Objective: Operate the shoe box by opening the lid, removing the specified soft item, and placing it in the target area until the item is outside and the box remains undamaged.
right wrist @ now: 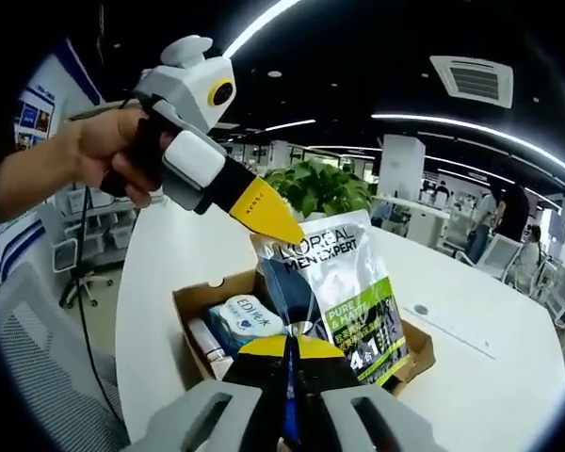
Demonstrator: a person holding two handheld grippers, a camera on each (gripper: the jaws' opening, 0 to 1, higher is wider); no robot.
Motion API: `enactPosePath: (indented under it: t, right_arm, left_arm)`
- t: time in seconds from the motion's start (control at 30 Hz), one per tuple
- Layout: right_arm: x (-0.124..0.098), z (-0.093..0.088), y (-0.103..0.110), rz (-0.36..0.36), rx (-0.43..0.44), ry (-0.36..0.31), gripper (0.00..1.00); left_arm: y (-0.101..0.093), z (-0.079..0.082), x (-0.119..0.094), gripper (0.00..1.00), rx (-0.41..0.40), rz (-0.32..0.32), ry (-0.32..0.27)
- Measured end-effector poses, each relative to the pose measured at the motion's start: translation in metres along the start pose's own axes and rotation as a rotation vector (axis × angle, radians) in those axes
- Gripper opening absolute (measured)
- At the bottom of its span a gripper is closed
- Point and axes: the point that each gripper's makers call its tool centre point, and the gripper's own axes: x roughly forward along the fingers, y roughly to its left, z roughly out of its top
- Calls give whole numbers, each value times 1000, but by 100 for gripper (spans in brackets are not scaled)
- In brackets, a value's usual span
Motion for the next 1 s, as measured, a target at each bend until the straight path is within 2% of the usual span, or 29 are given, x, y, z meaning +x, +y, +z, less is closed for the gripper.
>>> enactPosePath:
  t: [0.63,1.0]
  right_arm:
    - [-27,-19,-25,-63,6,28,0]
    - [-39,-39,-32,-86,17,59,0]
  left_arm:
    - [-30,-3,28,0,23,-64,21]
    - [-43,-18,45,0,27,-83,52]
